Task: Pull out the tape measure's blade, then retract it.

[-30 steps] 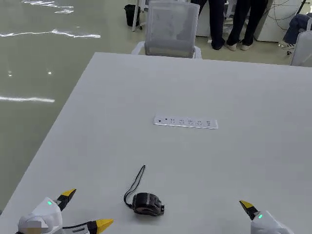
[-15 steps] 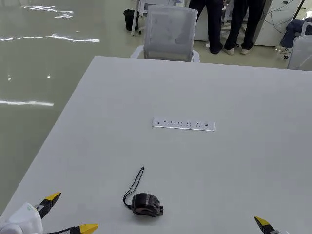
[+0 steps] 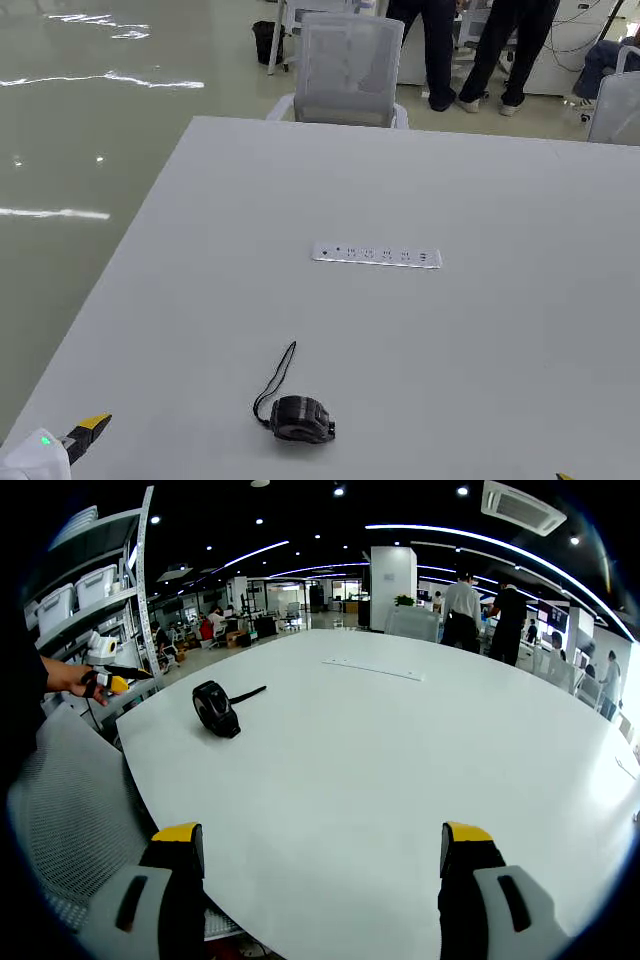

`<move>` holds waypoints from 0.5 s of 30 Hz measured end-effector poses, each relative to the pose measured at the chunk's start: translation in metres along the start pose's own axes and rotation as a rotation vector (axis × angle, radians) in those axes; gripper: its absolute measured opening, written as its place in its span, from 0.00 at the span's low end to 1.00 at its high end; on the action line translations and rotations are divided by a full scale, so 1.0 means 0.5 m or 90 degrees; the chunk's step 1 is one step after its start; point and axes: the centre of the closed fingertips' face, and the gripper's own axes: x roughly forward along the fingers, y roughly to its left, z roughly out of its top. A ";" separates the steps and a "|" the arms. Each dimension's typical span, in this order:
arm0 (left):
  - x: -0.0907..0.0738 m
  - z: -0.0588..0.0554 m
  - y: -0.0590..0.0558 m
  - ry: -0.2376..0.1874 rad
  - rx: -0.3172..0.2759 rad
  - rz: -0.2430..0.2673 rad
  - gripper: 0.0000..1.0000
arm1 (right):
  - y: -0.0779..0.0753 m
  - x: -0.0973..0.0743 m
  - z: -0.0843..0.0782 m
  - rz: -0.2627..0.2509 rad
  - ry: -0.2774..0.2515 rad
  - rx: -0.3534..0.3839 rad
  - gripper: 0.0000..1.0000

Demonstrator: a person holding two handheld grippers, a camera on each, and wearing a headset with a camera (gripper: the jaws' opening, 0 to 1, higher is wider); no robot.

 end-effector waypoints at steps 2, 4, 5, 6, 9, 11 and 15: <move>-0.001 -0.005 -0.001 0.011 -0.002 0.000 0.99 | 0.004 0.002 -0.002 0.009 -0.001 -0.005 1.00; -0.002 -0.006 0.000 0.012 -0.003 0.001 0.99 | 0.006 0.002 -0.003 0.010 0.002 -0.007 1.00; -0.003 -0.006 0.003 0.010 -0.005 0.004 0.99 | 0.006 0.003 -0.004 0.011 0.003 -0.006 1.00; -0.004 -0.006 0.005 0.008 -0.006 0.006 0.99 | 0.005 0.003 -0.004 0.011 0.005 -0.005 1.00; -0.008 -0.007 0.011 0.004 -0.016 0.012 0.99 | 0.007 0.003 -0.005 0.014 0.006 -0.006 1.00; -0.008 -0.011 0.011 0.005 -0.018 0.009 0.99 | 0.009 0.004 -0.005 0.017 0.008 -0.008 1.00; -0.007 -0.017 0.006 0.010 -0.016 0.005 0.99 | 0.010 0.007 -0.009 0.023 0.012 -0.009 1.00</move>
